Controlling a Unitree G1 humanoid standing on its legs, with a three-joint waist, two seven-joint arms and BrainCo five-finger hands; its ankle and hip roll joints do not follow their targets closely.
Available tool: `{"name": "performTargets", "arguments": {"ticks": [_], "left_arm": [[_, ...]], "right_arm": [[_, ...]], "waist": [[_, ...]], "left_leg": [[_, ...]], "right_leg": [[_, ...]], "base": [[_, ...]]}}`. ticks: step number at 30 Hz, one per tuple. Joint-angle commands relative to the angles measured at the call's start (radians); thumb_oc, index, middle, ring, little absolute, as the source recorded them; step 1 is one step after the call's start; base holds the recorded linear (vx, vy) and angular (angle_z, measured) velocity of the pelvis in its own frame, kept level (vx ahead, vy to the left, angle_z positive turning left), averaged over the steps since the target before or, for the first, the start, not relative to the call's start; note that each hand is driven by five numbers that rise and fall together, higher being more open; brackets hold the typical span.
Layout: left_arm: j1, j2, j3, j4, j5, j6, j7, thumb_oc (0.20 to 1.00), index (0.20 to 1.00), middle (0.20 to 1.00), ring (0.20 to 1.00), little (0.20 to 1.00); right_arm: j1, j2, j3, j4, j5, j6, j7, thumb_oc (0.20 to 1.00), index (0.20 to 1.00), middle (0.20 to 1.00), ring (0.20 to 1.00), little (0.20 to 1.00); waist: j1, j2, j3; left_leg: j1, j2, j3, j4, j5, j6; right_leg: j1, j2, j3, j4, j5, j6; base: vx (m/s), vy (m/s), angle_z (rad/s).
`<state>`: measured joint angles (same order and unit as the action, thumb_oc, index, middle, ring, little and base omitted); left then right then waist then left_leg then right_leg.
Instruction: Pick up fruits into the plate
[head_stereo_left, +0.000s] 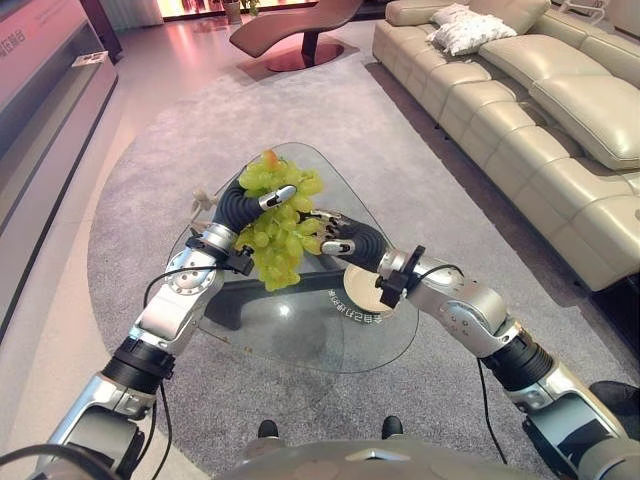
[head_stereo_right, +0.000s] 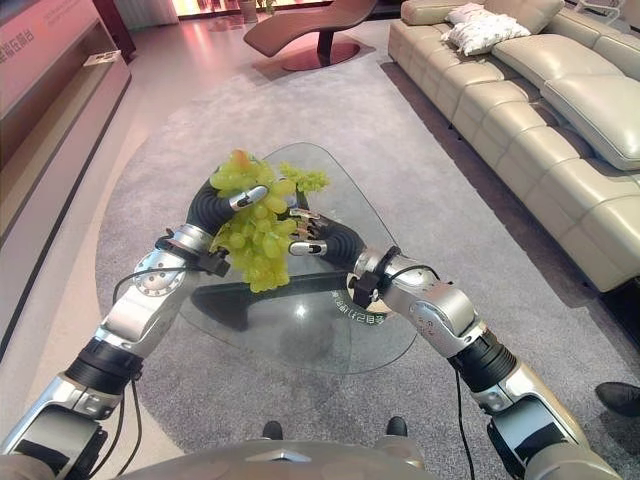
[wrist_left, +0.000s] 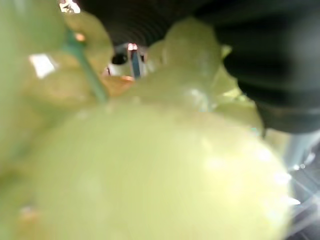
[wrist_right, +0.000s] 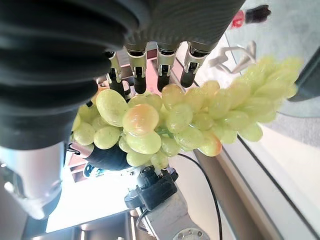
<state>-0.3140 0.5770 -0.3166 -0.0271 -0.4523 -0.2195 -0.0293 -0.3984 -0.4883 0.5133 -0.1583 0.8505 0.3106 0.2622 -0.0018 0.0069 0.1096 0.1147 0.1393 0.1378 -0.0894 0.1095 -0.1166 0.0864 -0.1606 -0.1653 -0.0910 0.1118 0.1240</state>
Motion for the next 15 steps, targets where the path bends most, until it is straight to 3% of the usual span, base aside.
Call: {"name": "performTargets", "arguments": {"ticks": [1, 10, 15], "left_arm": [[-0.086, -0.026, -0.047, -0.119, -0.063, -0.074, -0.021, 0.2, 0.2, 0.2, 0.2, 0.2], [-0.113, -0.063, -0.073, -0.143, -0.206, -0.046, -0.05, 0.2, 0.2, 0.2, 0.2, 0.2], [-0.106, -0.078, -0.056, -0.147, -0.283, -0.036, -0.073, 0.2, 0.2, 0.2, 0.2, 0.2]], "right_arm": [[-0.041, 0.086, 0.029, -0.124, 0.084, -0.01, 0.017, 1.0, 1.0, 1.0, 1.0, 1.0], [-0.051, 0.115, 0.065, -0.113, 0.098, 0.025, 0.042, 1.0, 1.0, 1.0, 1.0, 1.0], [-0.049, 0.115, 0.059, -0.106, 0.074, 0.0, 0.045, 1.0, 1.0, 1.0, 1.0, 1.0]], "waist": [[0.003, -0.025, -0.024], [0.005, -0.024, -0.03], [0.005, -0.024, -0.036]], "left_leg": [[0.015, -0.038, 0.025, 0.045, -0.158, 0.03], [0.026, -0.036, 0.025, 0.039, -0.157, 0.028], [0.029, -0.031, 0.032, 0.039, -0.156, 0.027]], "right_leg": [[0.048, -0.02, -0.079, 0.053, -0.121, 0.02], [0.057, -0.026, -0.09, 0.054, -0.121, 0.022], [0.061, -0.03, -0.095, 0.052, -0.119, 0.023]], "base": [[0.0, 0.0, 0.0], [0.0, 0.0, 0.0], [0.0, 0.0, 0.0]]}}
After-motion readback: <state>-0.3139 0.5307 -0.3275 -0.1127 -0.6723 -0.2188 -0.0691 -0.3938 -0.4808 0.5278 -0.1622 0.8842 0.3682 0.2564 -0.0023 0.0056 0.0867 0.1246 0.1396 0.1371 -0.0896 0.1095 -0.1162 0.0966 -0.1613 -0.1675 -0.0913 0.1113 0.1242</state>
